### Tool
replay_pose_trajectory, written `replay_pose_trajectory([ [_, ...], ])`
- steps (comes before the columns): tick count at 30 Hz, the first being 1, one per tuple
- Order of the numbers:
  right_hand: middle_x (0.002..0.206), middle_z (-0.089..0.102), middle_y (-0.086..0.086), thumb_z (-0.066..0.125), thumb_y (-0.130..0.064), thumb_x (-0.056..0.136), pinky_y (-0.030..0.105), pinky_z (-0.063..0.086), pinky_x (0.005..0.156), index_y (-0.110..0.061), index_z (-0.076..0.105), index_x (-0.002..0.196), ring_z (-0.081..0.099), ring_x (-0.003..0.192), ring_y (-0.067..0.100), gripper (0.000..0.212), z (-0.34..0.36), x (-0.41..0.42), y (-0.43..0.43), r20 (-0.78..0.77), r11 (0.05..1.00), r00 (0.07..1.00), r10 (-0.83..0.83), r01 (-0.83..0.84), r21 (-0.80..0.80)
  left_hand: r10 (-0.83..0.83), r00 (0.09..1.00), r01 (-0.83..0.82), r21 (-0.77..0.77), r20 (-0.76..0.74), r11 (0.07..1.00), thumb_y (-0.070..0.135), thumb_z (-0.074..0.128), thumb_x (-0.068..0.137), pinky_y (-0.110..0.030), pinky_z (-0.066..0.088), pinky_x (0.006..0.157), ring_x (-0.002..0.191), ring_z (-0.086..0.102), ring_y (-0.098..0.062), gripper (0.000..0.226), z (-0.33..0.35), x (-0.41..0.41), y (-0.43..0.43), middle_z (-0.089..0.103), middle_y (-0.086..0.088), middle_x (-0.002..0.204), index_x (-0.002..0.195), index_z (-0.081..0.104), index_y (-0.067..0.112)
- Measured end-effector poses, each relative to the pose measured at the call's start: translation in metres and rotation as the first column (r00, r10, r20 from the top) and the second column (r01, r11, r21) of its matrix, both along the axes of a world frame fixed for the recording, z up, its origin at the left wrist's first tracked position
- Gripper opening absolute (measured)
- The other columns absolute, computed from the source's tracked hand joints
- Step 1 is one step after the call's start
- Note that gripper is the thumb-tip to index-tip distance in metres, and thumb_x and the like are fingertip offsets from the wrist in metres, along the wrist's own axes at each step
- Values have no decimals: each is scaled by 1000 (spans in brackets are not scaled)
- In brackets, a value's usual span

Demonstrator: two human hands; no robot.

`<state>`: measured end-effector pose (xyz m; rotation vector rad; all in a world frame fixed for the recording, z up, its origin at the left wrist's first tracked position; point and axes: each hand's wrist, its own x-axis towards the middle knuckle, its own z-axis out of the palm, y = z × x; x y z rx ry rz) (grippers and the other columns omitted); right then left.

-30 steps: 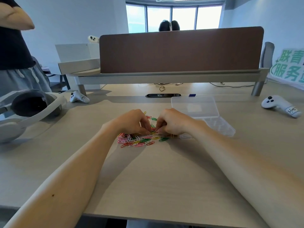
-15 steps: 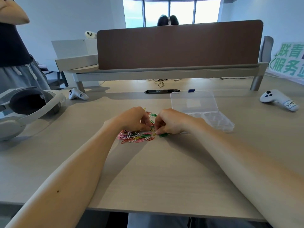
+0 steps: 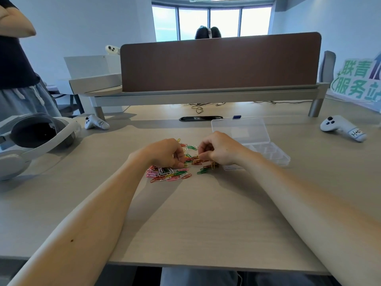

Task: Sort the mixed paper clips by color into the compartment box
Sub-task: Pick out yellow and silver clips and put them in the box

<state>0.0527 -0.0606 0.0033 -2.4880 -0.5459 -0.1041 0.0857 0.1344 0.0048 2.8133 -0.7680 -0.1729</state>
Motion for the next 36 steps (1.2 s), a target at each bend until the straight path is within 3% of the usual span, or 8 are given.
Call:
replay_pose_trajectory([
  [4,77,64,-5,71,-11,87,19,45,64,-16,68,83,59,72,8,6,6,-1,-7,-25,984,995,-99,102,147,-12,1000,13,-59,12,998,19,71,85,-21,47,69,75,58,-10,4,3,-1,1,66,6,81,82,68,21],
  [8,76,64,-4,69,-10,88,23,42,63,-15,68,80,56,68,8,9,10,-3,-20,-155,971,975,-161,184,150,-20,1000,19,-124,-4,992,16,72,84,-25,51,74,71,60,-9,7,7,-3,1,68,5,77,80,69,21],
  [15,80,63,6,64,-6,91,22,43,54,-7,66,85,49,70,16,6,8,-8,-20,-355,908,933,-51,191,372,-10,999,-1,-251,-42,968,9,70,84,-24,54,81,83,68,-15,15,6,-3,2,73,-1,90,98,74,15],
  [20,76,64,7,64,-2,90,23,44,54,-5,67,83,50,65,14,8,16,-12,-24,-335,832,942,-20,202,517,-22,998,-1,-358,-59,934,5,66,86,-21,57,71,74,69,-14,15,9,-4,-1,73,-5,90,97,73,13],
  [22,74,65,5,67,-2,87,23,45,55,-7,68,83,52,64,13,7,20,-11,-33,-298,845,952,-71,216,489,-27,998,4,-392,-54,920,5,65,87,-18,56,68,70,68,-12,14,10,-5,-5,72,-5,90,97,72,13],
  [28,76,68,0,68,-4,86,22,43,57,-16,73,83,56,70,12,14,14,-11,-52,-209,954,954,-214,251,167,-77,996,88,-394,44,915,7,65,88,-24,57,73,71,67,-12,15,9,-5,-33,72,0,86,99,73,12],
  [31,75,67,-4,68,-4,86,21,42,60,-18,74,84,57,71,10,15,14,-11,-52,-181,966,960,-212,234,110,-95,987,135,-362,126,922,8,66,87,-25,55,77,76,65,-11,16,7,-4,-50,71,3,87,100,74,13],
  [36,75,68,-4,72,-4,82,23,47,68,-18,75,81,60,74,12,15,16,-10,-54,-169,974,967,-193,210,85,-119,984,155,-309,133,938,11,67,87,-17,53,77,76,64,-3,17,7,-3,-62,71,2,92,102,74,14],
])
